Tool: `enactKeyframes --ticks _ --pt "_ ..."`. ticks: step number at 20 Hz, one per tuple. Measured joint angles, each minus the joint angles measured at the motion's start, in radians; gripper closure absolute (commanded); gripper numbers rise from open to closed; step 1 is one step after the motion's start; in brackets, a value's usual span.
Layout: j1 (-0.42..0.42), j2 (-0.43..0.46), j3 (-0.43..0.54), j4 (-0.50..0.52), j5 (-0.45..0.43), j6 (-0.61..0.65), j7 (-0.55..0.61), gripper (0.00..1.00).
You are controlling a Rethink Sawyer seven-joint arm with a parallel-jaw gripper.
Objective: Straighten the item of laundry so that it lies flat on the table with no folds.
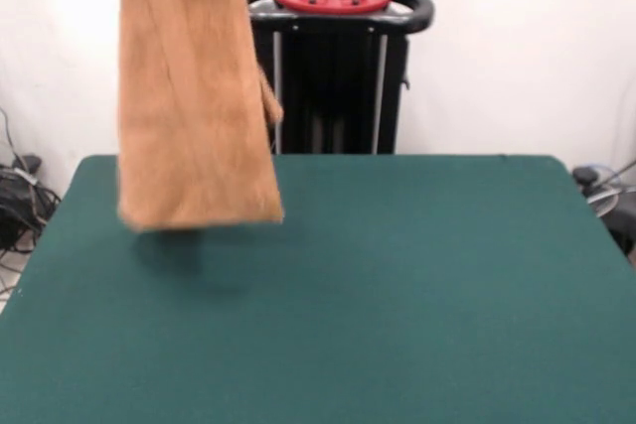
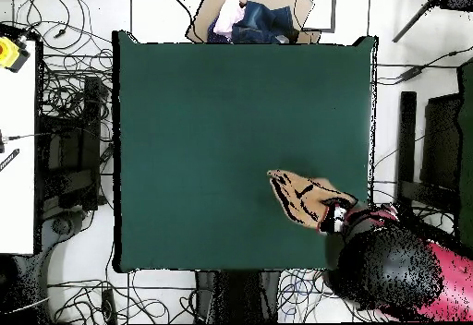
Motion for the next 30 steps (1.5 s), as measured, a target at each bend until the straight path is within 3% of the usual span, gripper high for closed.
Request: enactKeyframes --ticks 1,7,14,30 --pt "0.022 0.04 0.0 0.001 -0.013 -0.08 0.005 1.0" --pt "0.112 0.16 -0.022 0.001 -0.029 -0.231 0.032 1.0" --pt "0.212 0.264 -0.108 0.0 -0.032 -0.237 0.073 1.0" --pt "0.326 0.339 -0.266 -0.015 -0.031 -0.241 0.078 1.0"
